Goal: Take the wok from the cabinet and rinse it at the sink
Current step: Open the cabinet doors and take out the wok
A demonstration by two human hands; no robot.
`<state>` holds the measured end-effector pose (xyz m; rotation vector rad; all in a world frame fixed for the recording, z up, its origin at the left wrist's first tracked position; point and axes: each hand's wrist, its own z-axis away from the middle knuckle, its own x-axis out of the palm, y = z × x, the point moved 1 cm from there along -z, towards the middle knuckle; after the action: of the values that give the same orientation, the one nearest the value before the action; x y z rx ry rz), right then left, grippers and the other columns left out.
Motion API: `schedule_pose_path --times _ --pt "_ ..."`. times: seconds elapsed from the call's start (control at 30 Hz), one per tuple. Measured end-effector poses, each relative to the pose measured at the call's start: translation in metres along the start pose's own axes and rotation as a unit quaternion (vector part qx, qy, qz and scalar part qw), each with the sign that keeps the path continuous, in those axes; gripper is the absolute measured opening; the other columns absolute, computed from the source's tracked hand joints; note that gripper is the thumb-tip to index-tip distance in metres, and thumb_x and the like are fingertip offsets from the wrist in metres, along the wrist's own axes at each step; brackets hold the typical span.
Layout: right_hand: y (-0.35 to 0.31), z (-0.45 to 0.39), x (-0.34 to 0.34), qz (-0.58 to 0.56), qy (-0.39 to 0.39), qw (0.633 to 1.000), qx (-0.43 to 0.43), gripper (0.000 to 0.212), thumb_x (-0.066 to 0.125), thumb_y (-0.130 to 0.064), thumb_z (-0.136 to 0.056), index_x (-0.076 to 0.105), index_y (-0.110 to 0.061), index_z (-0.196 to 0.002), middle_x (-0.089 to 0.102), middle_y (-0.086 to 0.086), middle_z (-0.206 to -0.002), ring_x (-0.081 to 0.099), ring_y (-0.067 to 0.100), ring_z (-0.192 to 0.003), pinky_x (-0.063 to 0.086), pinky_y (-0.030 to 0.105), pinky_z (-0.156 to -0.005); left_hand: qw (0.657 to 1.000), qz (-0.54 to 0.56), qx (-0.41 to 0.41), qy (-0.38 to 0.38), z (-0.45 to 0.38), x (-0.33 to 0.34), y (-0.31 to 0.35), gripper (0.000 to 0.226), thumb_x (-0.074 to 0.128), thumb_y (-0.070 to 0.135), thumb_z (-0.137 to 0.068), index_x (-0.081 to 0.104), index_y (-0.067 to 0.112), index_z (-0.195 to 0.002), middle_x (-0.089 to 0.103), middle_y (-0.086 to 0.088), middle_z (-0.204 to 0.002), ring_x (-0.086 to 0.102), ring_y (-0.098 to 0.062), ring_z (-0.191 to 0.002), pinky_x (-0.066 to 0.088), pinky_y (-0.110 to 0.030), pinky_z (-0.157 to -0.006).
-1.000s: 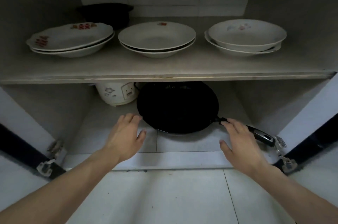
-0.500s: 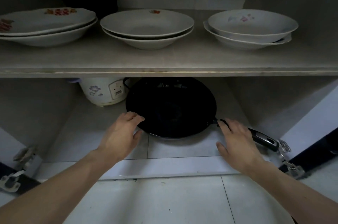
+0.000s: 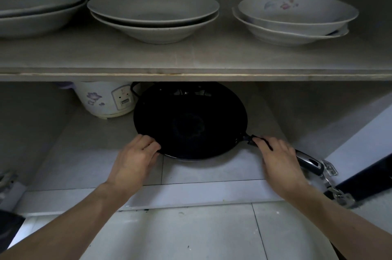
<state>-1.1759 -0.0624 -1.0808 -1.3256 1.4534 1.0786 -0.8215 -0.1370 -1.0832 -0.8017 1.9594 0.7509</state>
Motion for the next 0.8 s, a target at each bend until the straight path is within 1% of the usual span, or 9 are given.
schedule_pose_path --times 0.1,0.23,0.33,0.43,0.5,0.6,0.7,0.8 --pt "0.002 -0.002 0.0 -0.039 0.006 0.999 0.02 0.072 0.059 0.018 -0.061 0.056 -0.018 -0.124 0.056 0.009 -0.117 0.05 0.032 -0.097 0.042 0.041 -0.079 1.0 -0.004 -0.007 0.0 0.001 0.002 -0.001 0.01 0.068 0.007 -0.084 0.064 0.01 -0.092 0.058 -0.003 -0.089 0.054 -0.025 -0.076 0.049 -0.041 -0.055" --pt "0.001 -0.001 -0.001 -0.049 0.01 0.998 0.028 0.072 0.054 0.02 -0.06 0.058 -0.018 -0.121 0.057 0.008 -0.111 0.048 0.03 -0.093 0.04 0.041 -0.077 1.0 -0.012 -0.004 0.003 0.002 -0.001 -0.002 0.011 0.07 0.004 -0.081 0.065 0.009 -0.089 0.057 -0.005 -0.087 0.053 -0.025 -0.074 0.049 -0.04 -0.054" --pt "0.001 0.005 -0.003 -0.043 0.009 0.999 0.029 0.076 0.053 0.02 -0.057 0.057 -0.02 -0.121 0.056 0.006 -0.108 0.046 0.029 -0.091 0.039 0.039 -0.077 1.0 -0.02 0.008 -0.003 0.01 -0.003 0.0 0.003 0.064 0.008 -0.087 0.064 0.01 -0.089 0.056 -0.004 -0.086 0.052 -0.024 -0.075 0.047 -0.042 -0.056" --pt "-0.002 0.016 -0.006 -0.043 0.013 0.999 0.029 0.077 0.055 0.021 -0.053 0.058 -0.019 -0.119 0.055 0.005 -0.104 0.045 0.028 -0.092 0.039 0.038 -0.078 1.0 -0.024 0.012 0.0 0.021 -0.007 0.004 0.007 0.057 0.011 -0.089 0.064 0.011 -0.087 0.055 -0.003 -0.085 0.051 -0.024 -0.075 0.046 -0.042 -0.055" --pt "-0.004 0.025 -0.009 -0.048 0.014 0.998 0.024 0.079 0.056 0.022 -0.051 0.059 -0.019 -0.118 0.056 0.004 -0.108 0.045 0.028 -0.095 0.038 0.038 -0.079 0.999 -0.03 0.016 0.001 0.031 -0.012 0.009 0.009 0.056 0.012 -0.089 0.065 0.01 -0.087 0.056 -0.003 -0.083 0.051 -0.024 -0.073 0.046 -0.042 -0.054" --pt "-0.005 0.04 -0.012 -0.061 0.009 0.998 0.016 0.082 0.055 0.022 -0.05 0.058 -0.019 -0.12 0.056 0.004 -0.114 0.047 0.027 -0.101 0.036 0.037 -0.082 0.999 -0.04 0.021 0.003 0.047 -0.022 0.018 0.019 0.048 0.017 -0.088 0.066 0.011 -0.085 0.056 -0.002 -0.081 0.051 -0.023 -0.071 0.046 -0.039 -0.051" --pt "-0.007 0.054 -0.015 -0.067 0.001 0.998 0.001 0.087 0.056 0.023 -0.048 0.057 -0.02 -0.123 0.055 0.002 -0.117 0.046 0.025 -0.107 0.032 0.033 -0.082 0.999 -0.041 0.021 -0.01 0.065 -0.032 0.025 0.015 0.051 0.016 -0.088 0.066 0.013 -0.087 0.055 -0.001 -0.082 0.05 -0.022 -0.071 0.046 -0.039 -0.051" --pt "-0.01 0.065 -0.017 -0.075 0.002 0.997 -0.006 0.086 0.057 0.024 -0.048 0.057 -0.019 -0.123 0.054 0.001 -0.117 0.046 0.025 -0.108 0.029 0.03 -0.081 0.999 -0.046 0.021 -0.018 0.078 -0.041 0.031 0.014 0.052 0.015 -0.086 0.066 0.013 -0.086 0.055 -0.001 -0.081 0.05 -0.023 -0.069 0.046 -0.039 -0.049"
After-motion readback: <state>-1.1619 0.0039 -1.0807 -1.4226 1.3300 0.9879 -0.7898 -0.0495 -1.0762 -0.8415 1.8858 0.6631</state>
